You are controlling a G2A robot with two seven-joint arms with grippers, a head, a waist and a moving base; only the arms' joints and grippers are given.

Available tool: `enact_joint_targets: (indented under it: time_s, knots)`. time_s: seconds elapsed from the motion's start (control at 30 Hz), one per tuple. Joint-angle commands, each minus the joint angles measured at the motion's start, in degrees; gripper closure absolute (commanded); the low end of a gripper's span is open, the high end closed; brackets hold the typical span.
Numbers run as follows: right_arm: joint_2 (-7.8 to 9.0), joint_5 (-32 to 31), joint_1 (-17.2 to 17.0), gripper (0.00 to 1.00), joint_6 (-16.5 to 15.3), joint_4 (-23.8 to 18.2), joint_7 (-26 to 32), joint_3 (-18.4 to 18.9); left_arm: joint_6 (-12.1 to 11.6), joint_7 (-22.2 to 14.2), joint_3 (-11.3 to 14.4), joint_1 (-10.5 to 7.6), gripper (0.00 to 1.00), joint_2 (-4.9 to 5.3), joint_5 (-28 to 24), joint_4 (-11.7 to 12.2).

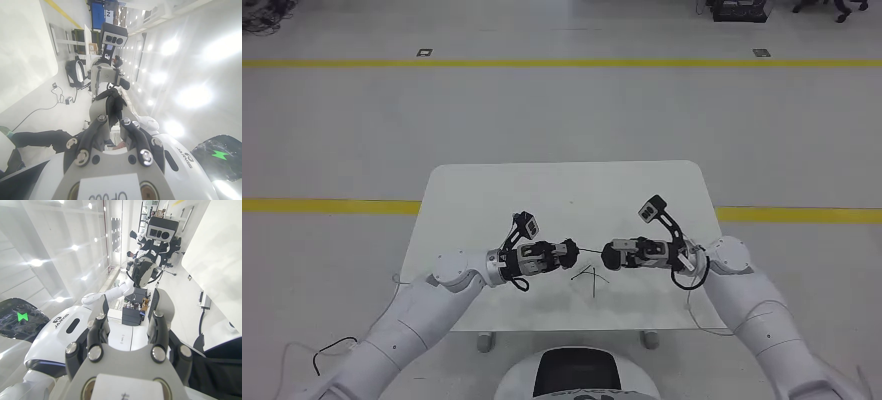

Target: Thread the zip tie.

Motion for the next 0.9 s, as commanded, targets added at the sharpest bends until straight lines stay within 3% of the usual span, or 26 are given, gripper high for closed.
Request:
enact_joint_targets:
  time_s: [0.0,0.87]
  knots:
    - [-0.04,0.02,0.03,0.53,0.0,0.09,0.0,-0.03,0.0,0.0,0.0,0.0,1.0,0.0,0.0,0.0]
    - [-0.23,-1.24,-0.31,0.63,0.0,-0.82,0.0,1.28,0.0,0.0,0.0,0.0,1.0,0.0,0.0,0.0]
